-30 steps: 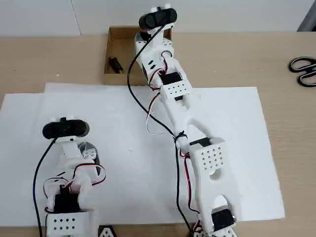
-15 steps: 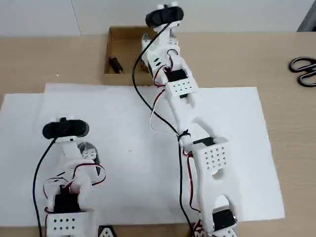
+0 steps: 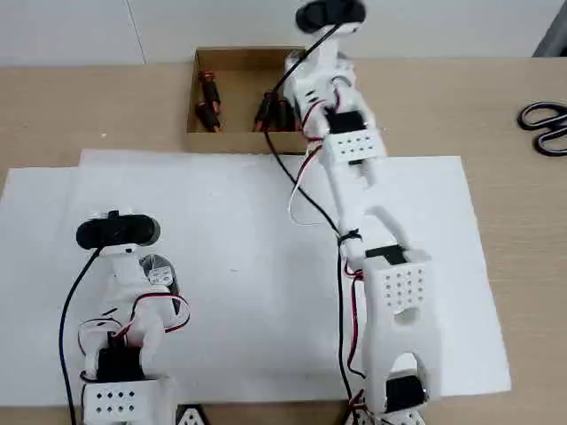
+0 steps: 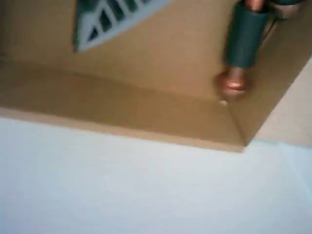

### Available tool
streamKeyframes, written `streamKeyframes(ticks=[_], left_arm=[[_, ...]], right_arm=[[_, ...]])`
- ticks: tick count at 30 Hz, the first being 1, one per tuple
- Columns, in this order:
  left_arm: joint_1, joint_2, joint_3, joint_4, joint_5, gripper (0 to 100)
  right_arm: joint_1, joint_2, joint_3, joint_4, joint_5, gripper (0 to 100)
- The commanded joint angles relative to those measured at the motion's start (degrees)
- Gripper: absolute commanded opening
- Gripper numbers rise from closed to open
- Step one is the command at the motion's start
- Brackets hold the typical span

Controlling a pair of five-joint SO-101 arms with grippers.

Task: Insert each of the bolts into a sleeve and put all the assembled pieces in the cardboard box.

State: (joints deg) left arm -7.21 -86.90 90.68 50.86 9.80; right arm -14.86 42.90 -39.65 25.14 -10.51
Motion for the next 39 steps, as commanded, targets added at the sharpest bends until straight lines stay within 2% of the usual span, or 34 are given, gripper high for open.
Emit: streamKeyframes(ticks=[1, 14, 16, 20, 21, 23, 26, 31, 39], left_arm=[[-0.26, -0.53, -0.31, -1.14, 0.00, 1], [-0.26, -0.53, -0.31, -1.14, 0.00, 1], [-0.26, -0.53, -0.31, -1.14, 0.00, 1], [-0.26, -0.53, -0.31, -1.14, 0.00, 1], [-0.26, -0.53, -0.31, -1.14, 0.00, 1], [-0.26, -0.53, -0.31, -1.14, 0.00, 1], [-0.26, -0.53, -0.31, -1.14, 0.00, 1], [-0.26, -0.53, -0.31, -1.14, 0.00, 1], [-0.26, -0.53, -0.31, -1.14, 0.00, 1]], right_arm=[[2.33, -6.81, -3.16, 5.49, -0.53, 26.3], [7.34, -14.11, -3.16, 29.14, -0.62, 25.7], [7.60, -15.34, -3.16, 31.52, -0.62, 20.9], [8.48, -17.19, -3.16, 35.21, -0.62, 1.9], [8.57, -17.63, -3.16, 36.35, -0.62, 0.0], [9.19, -18.59, -3.16, 39.16, -0.62, 2.4], [9.45, -20.88, -3.16, 44.09, -0.62, 0.2], [9.10, -25.45, -2.90, 57.27, -0.44, 0.4], [9.54, -29.76, -2.73, 69.41, -0.53, 0.4]])
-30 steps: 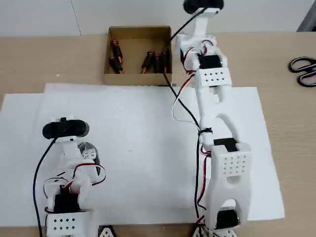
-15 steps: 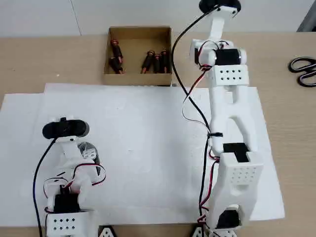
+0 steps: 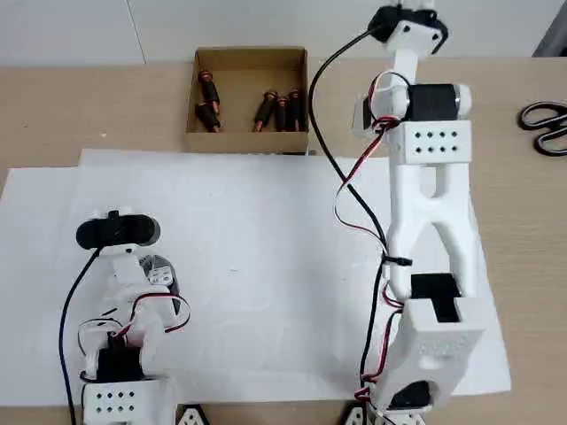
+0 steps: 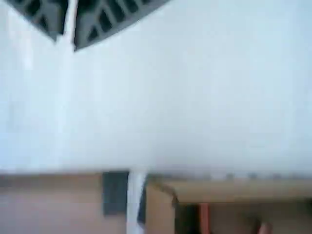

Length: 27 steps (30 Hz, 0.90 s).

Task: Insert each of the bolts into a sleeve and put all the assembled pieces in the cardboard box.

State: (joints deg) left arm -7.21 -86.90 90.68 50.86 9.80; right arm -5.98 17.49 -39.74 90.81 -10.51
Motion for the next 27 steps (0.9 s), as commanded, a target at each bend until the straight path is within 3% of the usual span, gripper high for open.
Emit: streamKeyframes(ticks=[1, 6, 12, 18, 27], left_arm=[[-0.26, -0.53, -0.31, -1.14, 0.00, 1], [-0.26, -0.53, -0.31, -1.14, 0.00, 1], [-0.26, -0.53, -0.31, -1.14, 0.00, 1], [-0.26, -0.53, -0.31, -1.14, 0.00, 1], [-0.26, -0.53, -0.31, -1.14, 0.00, 1]], right_arm=[[1.36, -4.79, -2.37, 4.35, -0.62, 0.4], [3.82, -9.01, 4.04, 4.53, -0.62, 0.4], [7.43, -21.05, 22.24, 1.36, -0.70, 0.4], [12.44, -38.73, 45.54, -12.70, 1.23, 0.4], [12.62, -59.47, 81.85, -33.54, 4.13, 0.2]])
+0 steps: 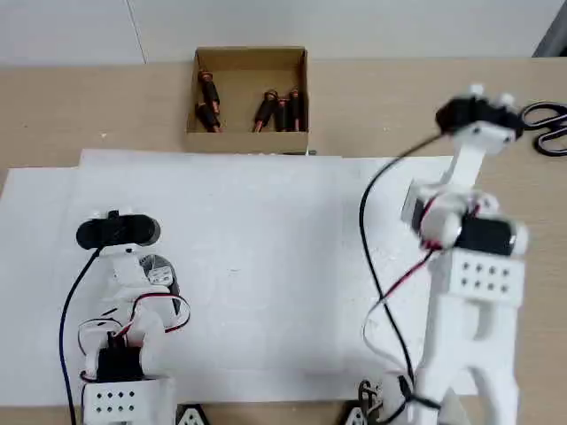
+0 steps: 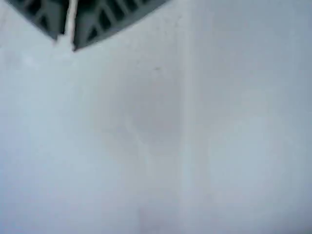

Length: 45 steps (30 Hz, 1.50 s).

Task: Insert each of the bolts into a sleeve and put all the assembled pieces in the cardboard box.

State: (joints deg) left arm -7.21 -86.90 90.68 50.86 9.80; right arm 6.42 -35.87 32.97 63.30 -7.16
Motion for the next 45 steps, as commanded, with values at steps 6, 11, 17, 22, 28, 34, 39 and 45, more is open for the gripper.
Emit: streamKeyframes(ticks=[6, 11, 17, 22, 28, 34, 39, 45], left_arm=[[-0.26, -0.53, -0.31, -1.14, 0.00, 1], [-0.26, -0.53, -0.31, -1.14, 0.00, 1], [-0.26, -0.53, -0.31, -1.14, 0.00, 1], [-0.26, -0.53, -0.31, -1.14, 0.00, 1], [-0.26, -0.53, -0.31, -1.14, 0.00, 1], [-0.26, -0.53, -0.31, -1.14, 0.00, 1], [-0.26, -0.53, -0.31, -1.14, 0.00, 1], [-0.26, -0.53, -0.31, -1.14, 0.00, 1]], right_arm=[[0.31, -14.64, 26.73, -19.38, 0.97, 0.2], [0.22, -17.27, 35.78, -28.70, 0.97, 0.2], [-1.36, -17.63, 43.69, -36.62, 0.97, 0.2], [-2.95, -17.80, 48.79, -41.98, 0.97, 0.2], [-2.95, -17.80, 51.87, -46.81, 0.97, 0.3], [-2.86, -17.80, 53.10, -50.86, 0.97, 0.3], [-2.86, -17.80, 55.30, -56.57, 0.97, 0.3], [-2.77, -17.80, 59.78, -67.56, 1.05, 0.3]])
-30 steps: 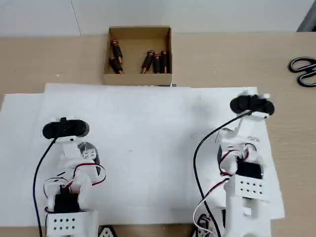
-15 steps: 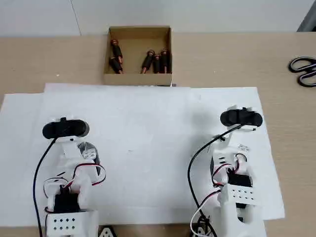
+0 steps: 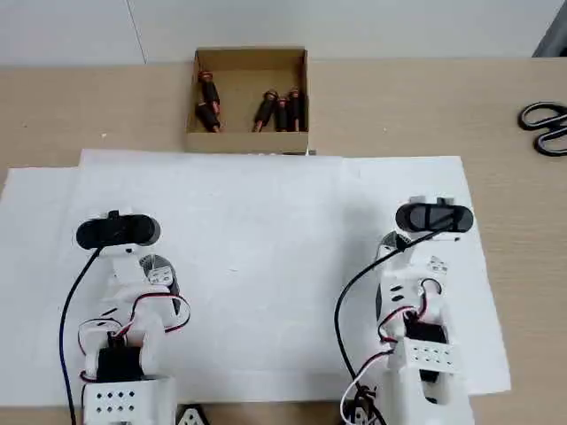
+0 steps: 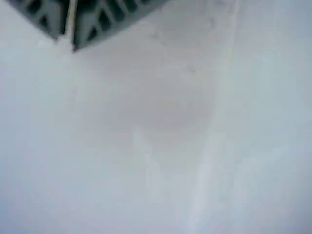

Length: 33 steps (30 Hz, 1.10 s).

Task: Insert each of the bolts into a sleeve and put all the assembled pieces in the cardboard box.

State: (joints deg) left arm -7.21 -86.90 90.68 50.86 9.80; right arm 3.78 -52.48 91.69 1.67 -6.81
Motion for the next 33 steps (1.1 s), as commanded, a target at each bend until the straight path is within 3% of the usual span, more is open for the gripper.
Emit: streamKeyframes(ticks=[1, 4, 12, 23, 33], left_arm=[[-0.26, -0.53, -0.31, -1.14, 0.00, 1], [-0.26, -0.53, -0.31, -1.14, 0.00, 1], [-0.26, -0.53, -0.31, -1.14, 0.00, 1], [-0.26, -0.53, -0.31, -1.14, 0.00, 1], [-0.26, -0.53, -0.31, -1.14, 0.00, 1]], right_arm=[[-0.22, -1.19, 2.29, -8.57, 0.70, 0.3], [-0.22, -0.75, 4.04, -14.02, 0.97, 0.3], [-0.04, -0.84, 4.04, -13.85, 5.54, 0.3], [8.22, -0.92, 4.04, -13.85, 5.63, 0.3], [8.40, -0.92, 4.04, -13.85, 5.80, 0.3]])
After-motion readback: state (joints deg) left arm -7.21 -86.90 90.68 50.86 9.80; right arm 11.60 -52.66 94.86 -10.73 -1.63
